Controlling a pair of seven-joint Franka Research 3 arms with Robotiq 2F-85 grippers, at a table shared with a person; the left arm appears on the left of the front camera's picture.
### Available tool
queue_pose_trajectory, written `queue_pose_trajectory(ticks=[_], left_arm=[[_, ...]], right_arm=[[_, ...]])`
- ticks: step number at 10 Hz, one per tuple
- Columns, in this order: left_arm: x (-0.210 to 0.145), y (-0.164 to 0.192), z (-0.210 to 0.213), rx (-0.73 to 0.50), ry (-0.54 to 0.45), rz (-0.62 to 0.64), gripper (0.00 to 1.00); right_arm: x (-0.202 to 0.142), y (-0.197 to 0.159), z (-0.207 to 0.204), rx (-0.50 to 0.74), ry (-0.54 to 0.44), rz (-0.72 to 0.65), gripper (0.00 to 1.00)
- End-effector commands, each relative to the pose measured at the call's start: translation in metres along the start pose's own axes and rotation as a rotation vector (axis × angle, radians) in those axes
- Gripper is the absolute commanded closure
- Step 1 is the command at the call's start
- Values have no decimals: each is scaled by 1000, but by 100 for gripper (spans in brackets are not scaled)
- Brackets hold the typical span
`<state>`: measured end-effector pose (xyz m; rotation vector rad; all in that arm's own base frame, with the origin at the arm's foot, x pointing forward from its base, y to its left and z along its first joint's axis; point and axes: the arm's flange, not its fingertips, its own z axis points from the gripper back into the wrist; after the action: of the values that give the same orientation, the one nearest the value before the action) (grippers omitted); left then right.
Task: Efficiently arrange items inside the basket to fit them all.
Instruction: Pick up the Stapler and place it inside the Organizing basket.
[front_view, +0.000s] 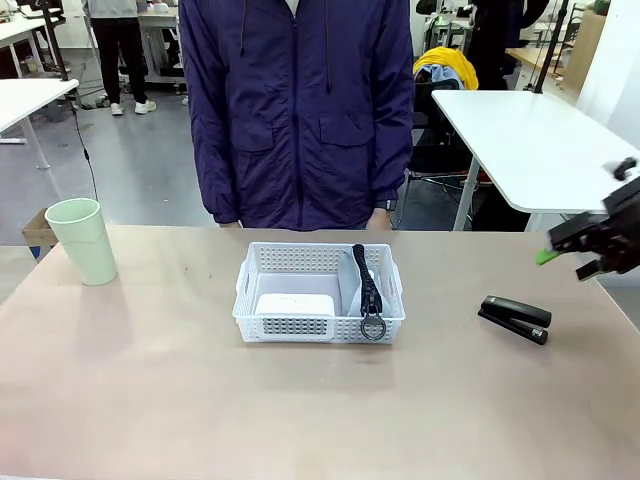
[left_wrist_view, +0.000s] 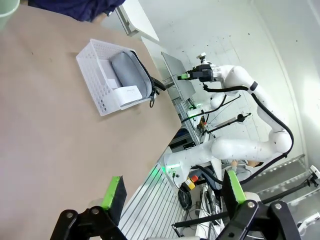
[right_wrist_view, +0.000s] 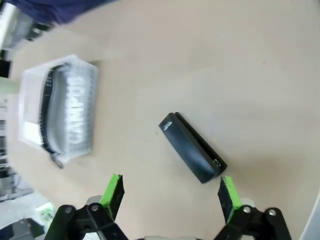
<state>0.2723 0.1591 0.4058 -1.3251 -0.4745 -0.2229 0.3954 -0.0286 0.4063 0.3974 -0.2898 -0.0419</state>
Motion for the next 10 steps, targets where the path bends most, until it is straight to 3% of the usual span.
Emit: queue_pose_trajectory(ticks=[1, 3, 4, 5, 8, 10], left_arm=[[-2, -4, -2, -18, -15, -3, 0], [-2, -4, -2, -18, -15, -3, 0], [-2, -4, -2, -18, -15, -3, 0], [-2, -4, -2, -18, -15, -3, 0], [-2, -4, -2, -18, -15, -3, 0], [-2, -4, -2, -18, -15, -3, 0]], right_arm=[[-21, 2, -32, -136, 84, -17, 0], [-24, 1, -55, -181, 108, -11, 0], [-18, 3, -42, -156, 65, -41, 0], [-3, 6, -56, -126, 105, 10, 0], [-3, 3, -57, -133, 105, -1, 0], [4, 16, -73, -171, 163, 174, 0]])
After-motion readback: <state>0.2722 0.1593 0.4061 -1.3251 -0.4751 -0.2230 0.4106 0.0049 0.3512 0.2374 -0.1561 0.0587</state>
